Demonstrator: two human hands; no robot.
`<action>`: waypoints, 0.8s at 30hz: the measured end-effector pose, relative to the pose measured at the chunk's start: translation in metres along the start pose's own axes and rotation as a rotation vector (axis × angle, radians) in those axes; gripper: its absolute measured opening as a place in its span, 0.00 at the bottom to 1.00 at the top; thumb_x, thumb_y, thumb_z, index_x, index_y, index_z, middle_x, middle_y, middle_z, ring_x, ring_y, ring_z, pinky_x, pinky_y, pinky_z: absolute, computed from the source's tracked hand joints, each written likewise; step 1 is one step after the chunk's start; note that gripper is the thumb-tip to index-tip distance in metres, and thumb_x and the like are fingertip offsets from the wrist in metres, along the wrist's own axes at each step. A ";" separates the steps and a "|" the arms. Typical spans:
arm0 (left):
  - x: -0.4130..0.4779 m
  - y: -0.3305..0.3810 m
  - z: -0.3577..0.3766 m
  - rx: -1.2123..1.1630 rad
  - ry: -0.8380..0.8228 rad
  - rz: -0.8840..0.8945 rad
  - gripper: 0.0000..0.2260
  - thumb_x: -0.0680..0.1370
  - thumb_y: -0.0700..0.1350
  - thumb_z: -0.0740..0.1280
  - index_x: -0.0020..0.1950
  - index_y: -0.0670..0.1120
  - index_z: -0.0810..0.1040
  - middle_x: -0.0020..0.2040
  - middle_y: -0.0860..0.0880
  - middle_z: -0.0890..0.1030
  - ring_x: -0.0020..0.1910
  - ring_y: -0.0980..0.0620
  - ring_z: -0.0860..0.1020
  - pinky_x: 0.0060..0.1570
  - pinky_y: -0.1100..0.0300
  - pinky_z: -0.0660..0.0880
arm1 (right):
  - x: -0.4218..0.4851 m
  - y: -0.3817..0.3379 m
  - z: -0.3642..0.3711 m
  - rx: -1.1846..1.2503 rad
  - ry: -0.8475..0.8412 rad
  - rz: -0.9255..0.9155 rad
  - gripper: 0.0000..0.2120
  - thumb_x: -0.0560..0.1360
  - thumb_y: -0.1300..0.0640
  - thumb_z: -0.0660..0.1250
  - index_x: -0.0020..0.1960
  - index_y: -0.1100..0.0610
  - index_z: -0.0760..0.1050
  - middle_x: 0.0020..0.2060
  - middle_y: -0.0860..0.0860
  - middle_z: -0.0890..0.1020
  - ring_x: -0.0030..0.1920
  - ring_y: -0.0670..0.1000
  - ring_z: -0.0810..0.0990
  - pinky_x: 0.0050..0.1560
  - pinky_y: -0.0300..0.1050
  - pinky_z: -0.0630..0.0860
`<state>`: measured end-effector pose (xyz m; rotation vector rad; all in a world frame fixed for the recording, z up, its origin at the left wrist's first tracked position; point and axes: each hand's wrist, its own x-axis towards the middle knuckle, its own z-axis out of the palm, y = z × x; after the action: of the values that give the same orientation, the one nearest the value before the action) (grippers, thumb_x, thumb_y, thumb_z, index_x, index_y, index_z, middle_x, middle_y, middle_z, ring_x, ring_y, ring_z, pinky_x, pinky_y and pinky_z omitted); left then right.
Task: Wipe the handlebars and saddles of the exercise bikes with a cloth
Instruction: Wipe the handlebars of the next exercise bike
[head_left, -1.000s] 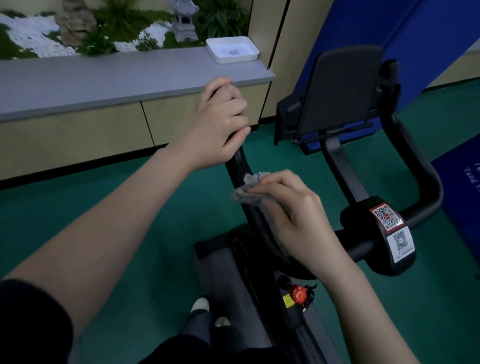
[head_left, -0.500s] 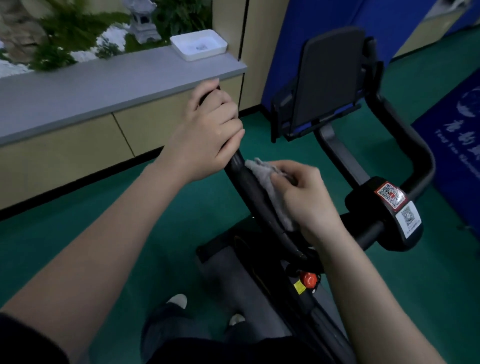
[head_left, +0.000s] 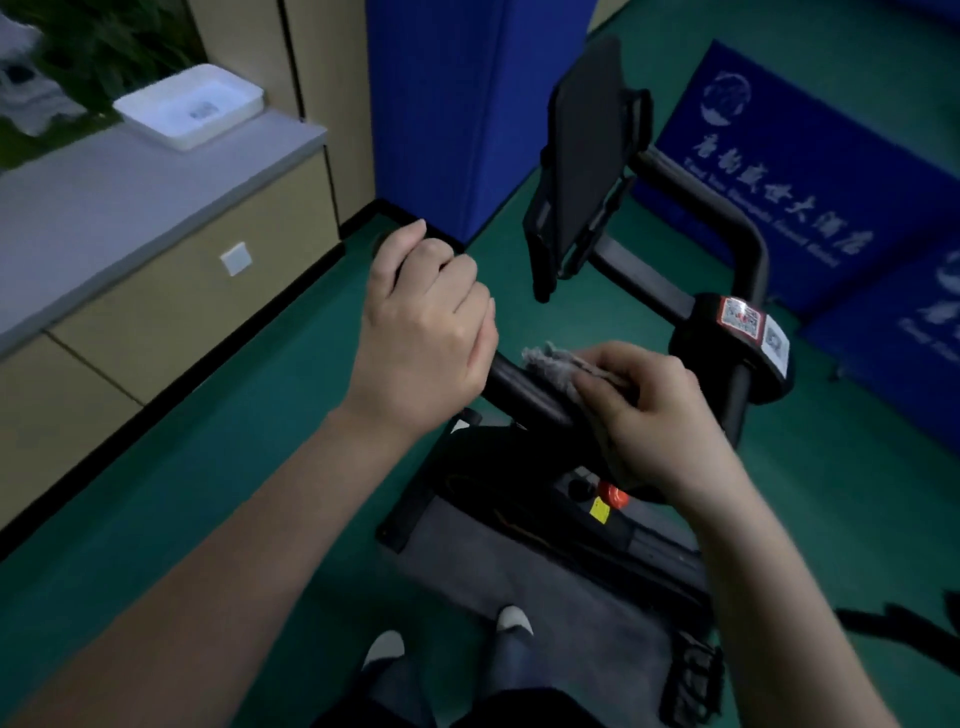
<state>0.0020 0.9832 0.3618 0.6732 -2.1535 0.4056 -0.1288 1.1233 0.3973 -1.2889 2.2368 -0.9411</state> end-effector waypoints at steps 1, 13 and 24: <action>0.001 -0.001 -0.001 0.000 0.006 0.005 0.12 0.77 0.40 0.61 0.35 0.42 0.78 0.35 0.47 0.77 0.44 0.44 0.77 0.67 0.53 0.60 | -0.011 -0.003 0.007 -0.003 0.116 -0.023 0.07 0.76 0.59 0.65 0.44 0.48 0.79 0.30 0.37 0.79 0.34 0.35 0.78 0.34 0.25 0.69; -0.001 -0.003 -0.001 0.000 -0.016 0.027 0.13 0.79 0.41 0.59 0.37 0.40 0.78 0.36 0.46 0.77 0.46 0.43 0.75 0.67 0.51 0.59 | -0.080 0.017 0.073 -0.265 0.970 0.109 0.08 0.76 0.67 0.65 0.55 0.67 0.77 0.44 0.53 0.69 0.42 0.53 0.73 0.46 0.38 0.71; -0.001 -0.005 -0.003 0.042 -0.082 0.047 0.16 0.81 0.43 0.55 0.42 0.38 0.79 0.40 0.45 0.78 0.50 0.41 0.75 0.68 0.51 0.56 | -0.040 -0.032 0.138 0.049 1.094 -0.016 0.07 0.73 0.69 0.68 0.51 0.69 0.77 0.43 0.58 0.79 0.45 0.55 0.78 0.49 0.46 0.77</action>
<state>0.0068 0.9808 0.3630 0.6737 -2.2473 0.4562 -0.0042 1.0972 0.3242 -0.8200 2.8841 -2.0395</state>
